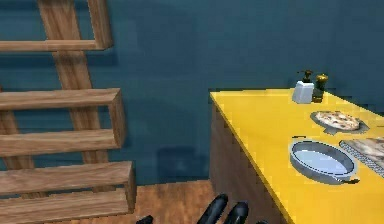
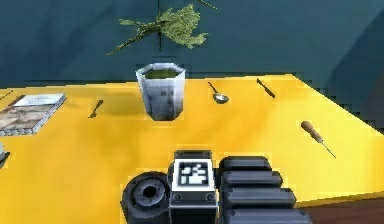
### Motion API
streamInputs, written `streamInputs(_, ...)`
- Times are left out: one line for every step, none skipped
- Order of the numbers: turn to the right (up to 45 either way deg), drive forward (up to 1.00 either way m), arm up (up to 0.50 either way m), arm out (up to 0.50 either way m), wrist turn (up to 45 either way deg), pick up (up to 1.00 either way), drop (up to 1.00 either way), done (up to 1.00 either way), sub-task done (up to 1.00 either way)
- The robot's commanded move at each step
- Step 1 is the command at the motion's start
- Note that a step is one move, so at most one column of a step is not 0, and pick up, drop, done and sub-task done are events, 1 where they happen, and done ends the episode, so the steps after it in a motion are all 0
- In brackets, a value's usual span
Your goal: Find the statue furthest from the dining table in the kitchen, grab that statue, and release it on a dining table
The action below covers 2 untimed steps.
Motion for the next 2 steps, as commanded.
streamInputs(-18.0,0.00,0.00,0.00,0.0,0.00,0.00,0.00,0.00)
streamInputs(0.0,0.20,0.00,0.00,0.0,0.00,0.00,0.00,0.00)
